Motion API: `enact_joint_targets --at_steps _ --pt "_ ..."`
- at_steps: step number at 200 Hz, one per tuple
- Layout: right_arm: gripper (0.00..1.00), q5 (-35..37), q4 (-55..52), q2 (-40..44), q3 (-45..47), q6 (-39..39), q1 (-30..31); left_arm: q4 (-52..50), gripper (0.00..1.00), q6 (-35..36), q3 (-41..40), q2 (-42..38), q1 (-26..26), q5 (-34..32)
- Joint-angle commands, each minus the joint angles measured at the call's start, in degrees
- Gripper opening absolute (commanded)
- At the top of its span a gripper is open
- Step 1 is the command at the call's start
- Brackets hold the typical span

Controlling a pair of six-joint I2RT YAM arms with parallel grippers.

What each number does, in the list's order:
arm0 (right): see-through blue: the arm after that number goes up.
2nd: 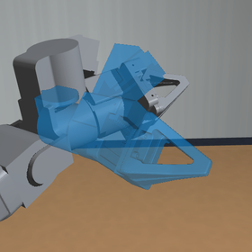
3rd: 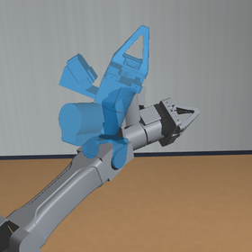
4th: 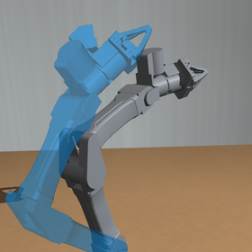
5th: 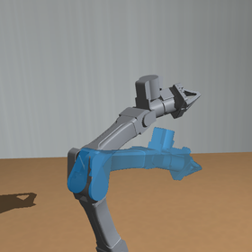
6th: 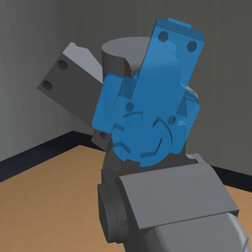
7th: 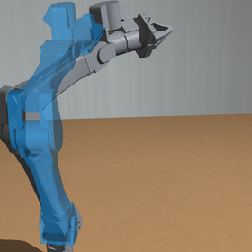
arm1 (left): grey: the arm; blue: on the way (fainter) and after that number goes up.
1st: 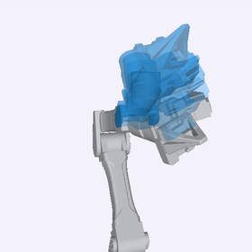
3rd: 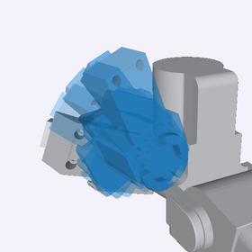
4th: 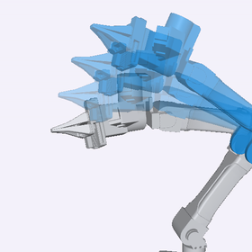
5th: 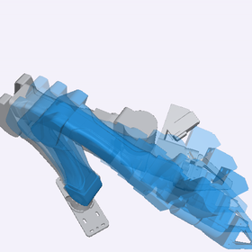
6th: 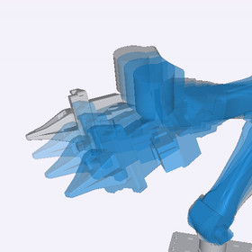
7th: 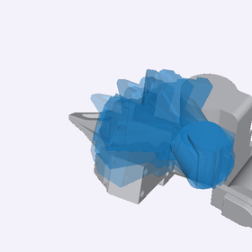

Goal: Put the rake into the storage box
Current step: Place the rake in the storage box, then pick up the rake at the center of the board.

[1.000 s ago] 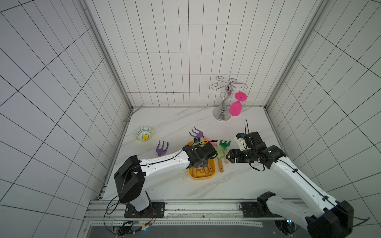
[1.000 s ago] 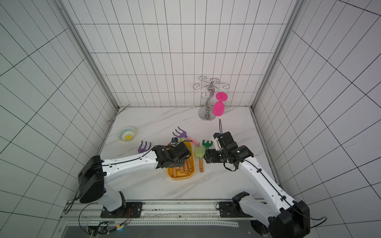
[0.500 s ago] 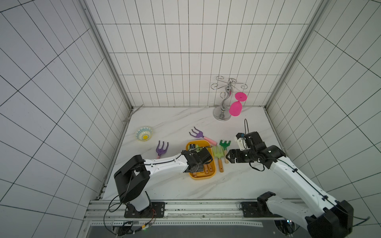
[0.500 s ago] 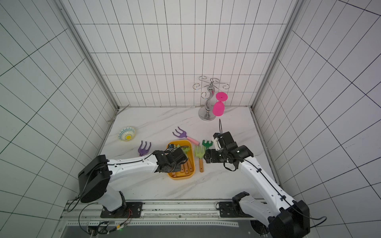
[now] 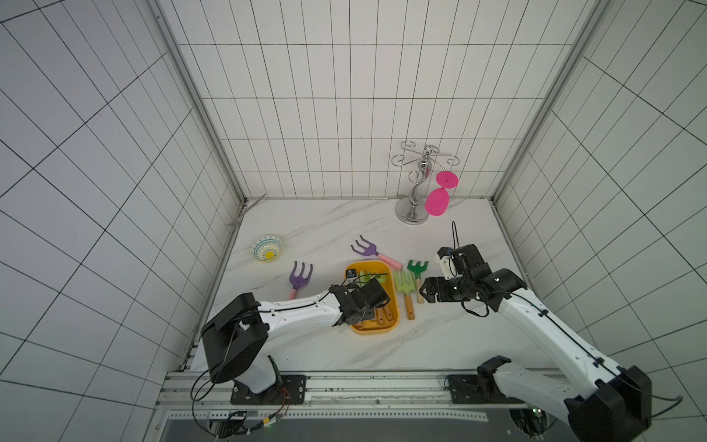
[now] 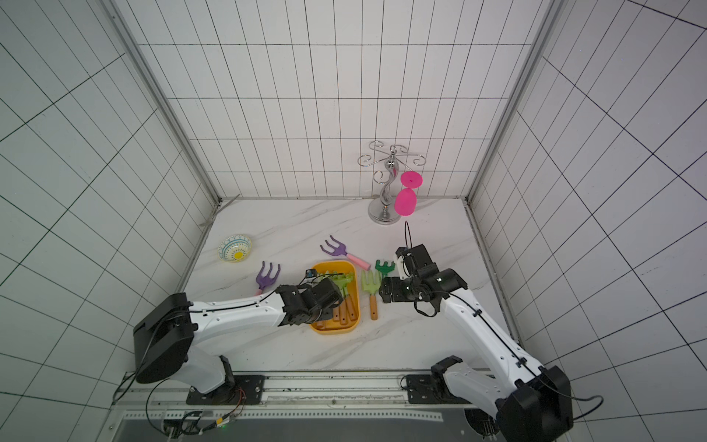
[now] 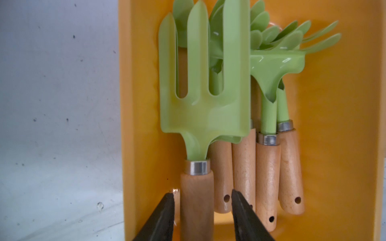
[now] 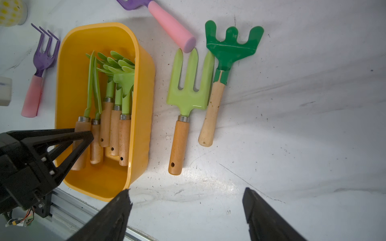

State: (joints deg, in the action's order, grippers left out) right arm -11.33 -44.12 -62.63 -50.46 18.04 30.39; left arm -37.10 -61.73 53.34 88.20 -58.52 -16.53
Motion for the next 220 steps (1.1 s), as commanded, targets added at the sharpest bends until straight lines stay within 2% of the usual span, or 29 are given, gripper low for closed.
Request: enact_joint_targets --at_steps 1,41,65,94,116,154,220 --pt "0.86 2.42 -1.84 -1.41 1.04 0.24 0.28 -0.97 0.52 1.26 1.43 -2.14 -0.68 -2.80" --pt "0.79 4.00 -2.22 -5.78 -0.27 2.13 2.02 -9.01 0.57 5.66 8.53 -6.71 -1.62 -8.37" --pt "0.72 6.90 -2.72 -9.39 -1.60 4.35 5.41 -11.52 0.60 8.60 8.18 -10.80 1.33 -9.38" --pt "0.67 9.83 -1.36 -12.20 -3.47 6.22 10.28 -12.23 0.60 11.87 4.50 -15.63 8.23 -5.63" --pt "0.62 10.78 -2.02 -17.18 -6.17 8.19 11.05 -12.70 0.61 14.13 2.13 -19.76 12.06 -3.26" --pt "0.58 12.29 -0.90 -22.08 -8.06 10.51 13.09 -8.74 0.61 18.69 -1.31 -25.07 14.18 -2.20" --pt "0.55 12.35 3.46 -27.98 -10.54 10.02 14.69 -10.18 0.61 22.60 -0.51 -21.91 15.95 1.47"
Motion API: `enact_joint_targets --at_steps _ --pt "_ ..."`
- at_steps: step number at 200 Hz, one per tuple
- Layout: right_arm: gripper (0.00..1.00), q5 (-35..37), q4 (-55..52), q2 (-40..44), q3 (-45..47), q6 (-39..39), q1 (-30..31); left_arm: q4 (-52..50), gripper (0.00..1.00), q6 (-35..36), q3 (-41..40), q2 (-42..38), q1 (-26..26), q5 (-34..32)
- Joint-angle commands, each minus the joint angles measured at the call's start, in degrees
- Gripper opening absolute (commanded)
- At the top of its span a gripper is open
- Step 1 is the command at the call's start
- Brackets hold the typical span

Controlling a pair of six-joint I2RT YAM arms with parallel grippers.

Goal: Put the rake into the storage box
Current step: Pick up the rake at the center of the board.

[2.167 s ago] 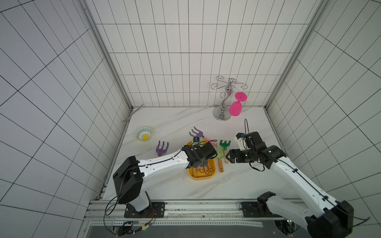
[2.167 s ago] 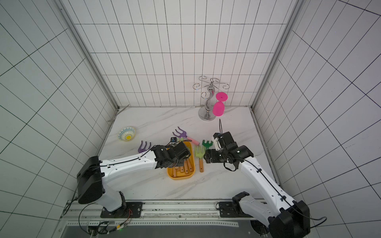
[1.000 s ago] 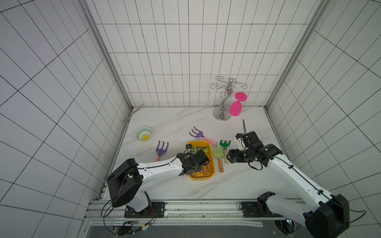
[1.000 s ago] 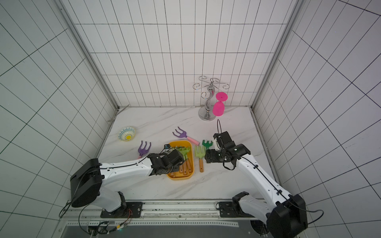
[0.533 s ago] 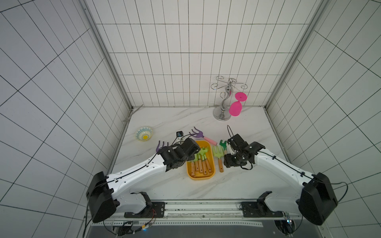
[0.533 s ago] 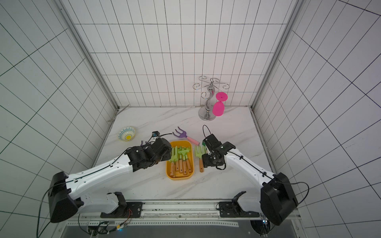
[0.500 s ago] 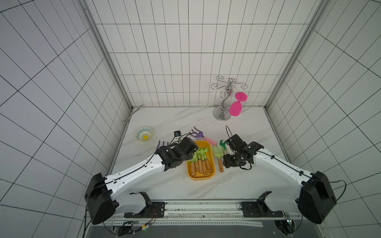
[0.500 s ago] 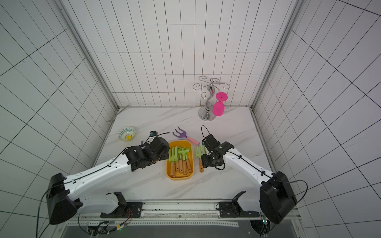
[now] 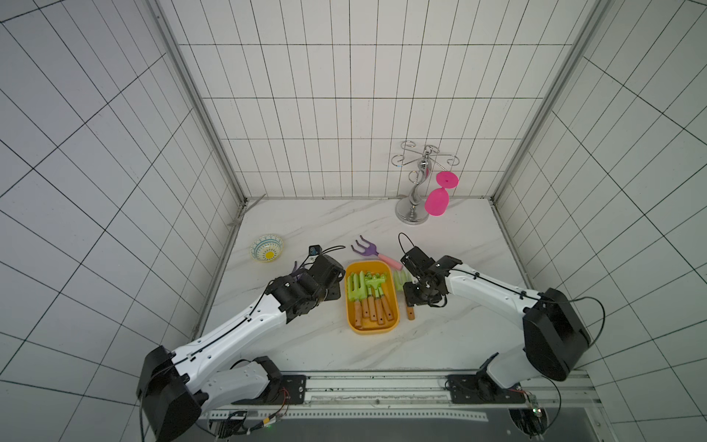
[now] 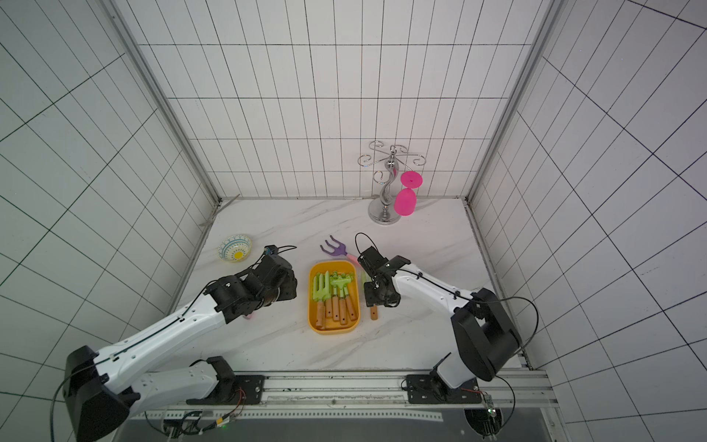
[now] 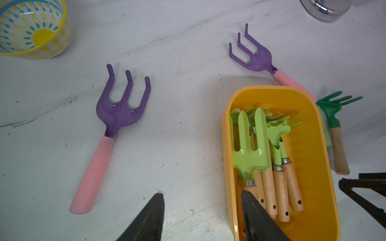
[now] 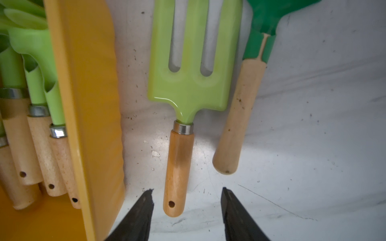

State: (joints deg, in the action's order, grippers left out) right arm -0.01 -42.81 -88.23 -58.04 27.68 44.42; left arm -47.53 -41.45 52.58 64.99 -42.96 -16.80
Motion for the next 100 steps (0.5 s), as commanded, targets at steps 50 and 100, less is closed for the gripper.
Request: enact_joint_targets --at_steps 50,100 --pt "0.51 2.26 4.63 -7.51 -2.61 2.24 0.76 0.12 0.61 2.77 -0.81 1.91 2.59 4.44" --pt "0.46 1.87 6.26 -10.42 -1.02 3.08 0.95 -0.41 0.61 3.63 -1.41 1.54 3.66 5.12"
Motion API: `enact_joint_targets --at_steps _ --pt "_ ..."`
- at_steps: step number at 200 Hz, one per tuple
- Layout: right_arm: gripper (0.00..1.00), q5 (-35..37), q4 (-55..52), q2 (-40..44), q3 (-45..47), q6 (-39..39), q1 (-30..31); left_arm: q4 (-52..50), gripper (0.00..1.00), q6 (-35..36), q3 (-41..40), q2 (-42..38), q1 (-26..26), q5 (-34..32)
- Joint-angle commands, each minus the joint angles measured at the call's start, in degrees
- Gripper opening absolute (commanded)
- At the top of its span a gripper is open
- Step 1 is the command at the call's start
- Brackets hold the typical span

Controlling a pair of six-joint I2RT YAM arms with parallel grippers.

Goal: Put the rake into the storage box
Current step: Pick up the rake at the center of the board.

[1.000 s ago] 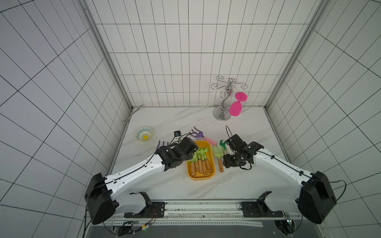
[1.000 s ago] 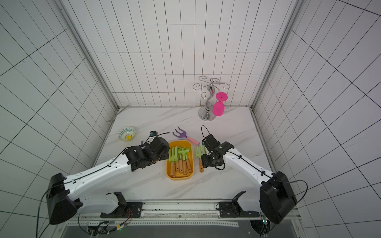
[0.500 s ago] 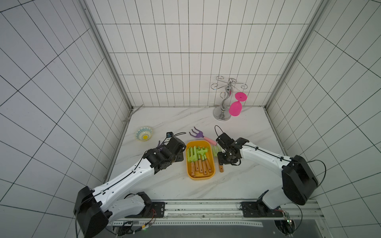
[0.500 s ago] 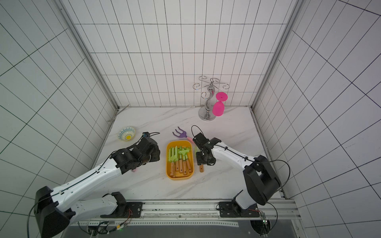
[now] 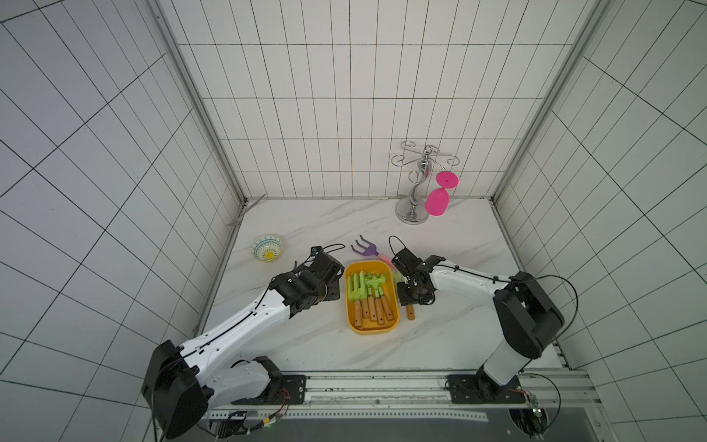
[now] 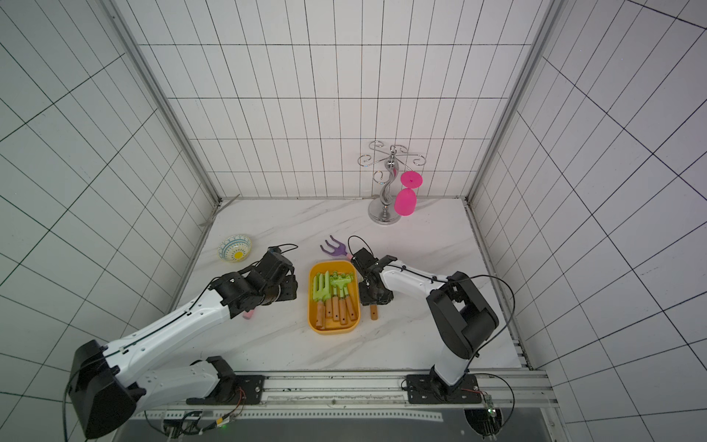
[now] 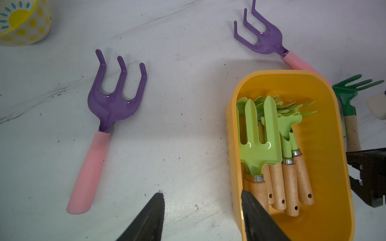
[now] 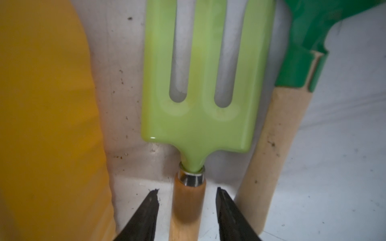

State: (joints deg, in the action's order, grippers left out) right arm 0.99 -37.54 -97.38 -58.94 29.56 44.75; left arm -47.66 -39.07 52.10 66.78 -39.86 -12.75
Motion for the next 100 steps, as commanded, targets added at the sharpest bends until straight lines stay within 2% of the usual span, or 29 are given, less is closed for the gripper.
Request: enact_joint_targets --at_steps 1,41,100 --pt "0.46 0.86 1.03 -1.29 -0.12 1.20 0.61 -0.30 0.61 1.26 -0.94 -0.25 0.61 1.11" --pt "0.42 1.63 1.42 -3.85 0.76 1.44 0.62 -0.57 0.61 1.45 -0.96 0.39 0.86 1.38" --pt "0.29 4.36 1.42 -2.57 2.60 2.56 0.64 -1.41 0.61 2.13 0.24 0.96 1.00 0.93"
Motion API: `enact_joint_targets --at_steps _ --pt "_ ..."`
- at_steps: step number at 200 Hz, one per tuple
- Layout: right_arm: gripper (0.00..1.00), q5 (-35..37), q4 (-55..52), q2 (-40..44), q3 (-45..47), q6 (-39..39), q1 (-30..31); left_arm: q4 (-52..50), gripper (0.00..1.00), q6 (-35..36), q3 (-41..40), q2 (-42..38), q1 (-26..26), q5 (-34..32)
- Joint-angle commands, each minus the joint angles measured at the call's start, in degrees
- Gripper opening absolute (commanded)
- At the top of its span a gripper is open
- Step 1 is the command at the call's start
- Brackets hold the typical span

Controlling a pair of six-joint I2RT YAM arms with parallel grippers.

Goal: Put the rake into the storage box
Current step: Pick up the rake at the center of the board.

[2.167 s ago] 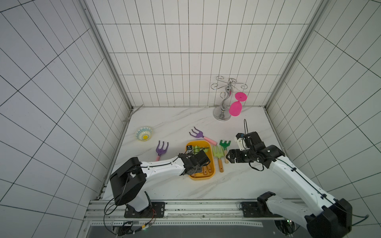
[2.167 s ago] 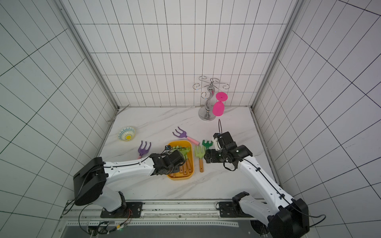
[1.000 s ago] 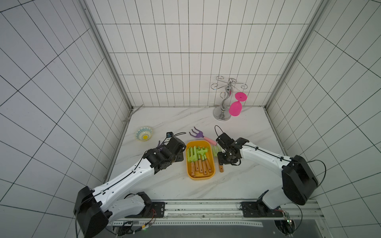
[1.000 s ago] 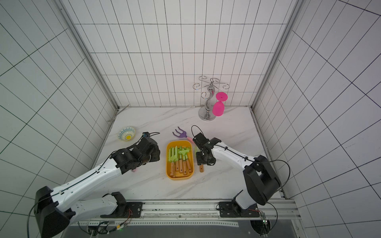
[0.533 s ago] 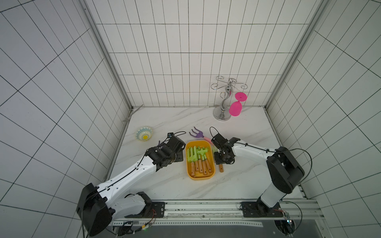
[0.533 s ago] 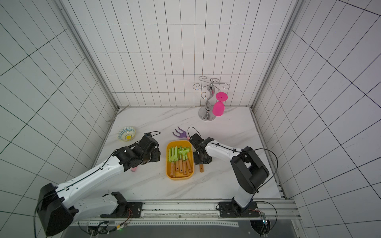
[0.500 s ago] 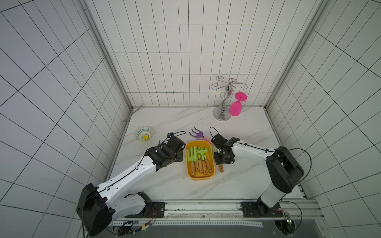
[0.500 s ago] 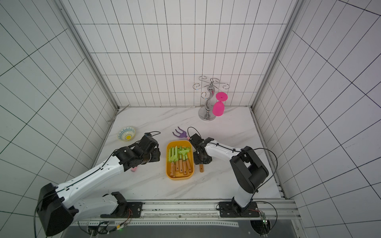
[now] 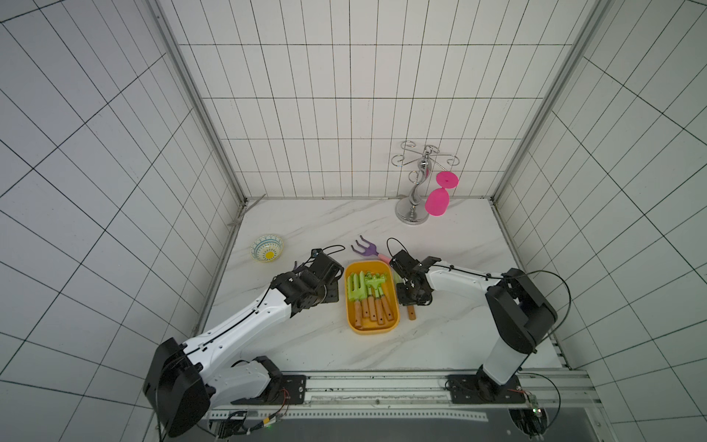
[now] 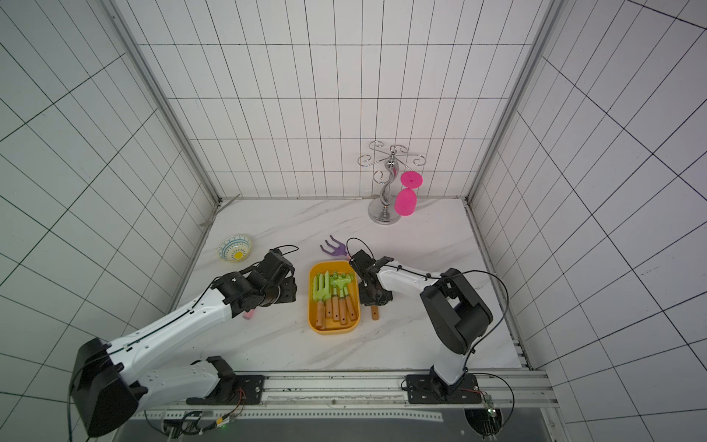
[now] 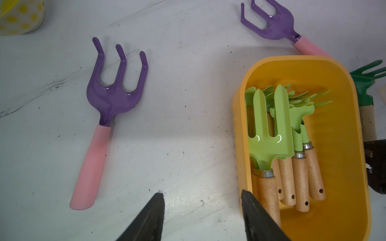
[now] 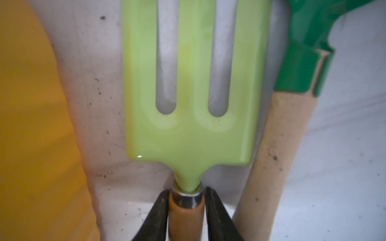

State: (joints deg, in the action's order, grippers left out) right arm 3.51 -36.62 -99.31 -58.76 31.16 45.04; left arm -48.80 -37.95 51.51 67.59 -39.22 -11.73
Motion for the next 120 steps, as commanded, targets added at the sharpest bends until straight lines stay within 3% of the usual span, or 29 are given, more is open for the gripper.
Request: enact_joint_targets --at_steps 1,69,120 --pt "0.29 1.85 0.50 -0.55 2.47 0.99 0.33 -0.30 0.61 1.07 0.85 0.16 0.37 -0.07" --pt "0.22 2.73 -0.26 11.36 4.08 -1.41 0.10 2.11 0.61 3.69 2.84 0.69 0.67 2.95" --pt "0.20 -2.00 0.59 20.69 4.31 -5.89 -1.56 12.27 0.70 5.51 2.83 -1.10 0.87 17.34"
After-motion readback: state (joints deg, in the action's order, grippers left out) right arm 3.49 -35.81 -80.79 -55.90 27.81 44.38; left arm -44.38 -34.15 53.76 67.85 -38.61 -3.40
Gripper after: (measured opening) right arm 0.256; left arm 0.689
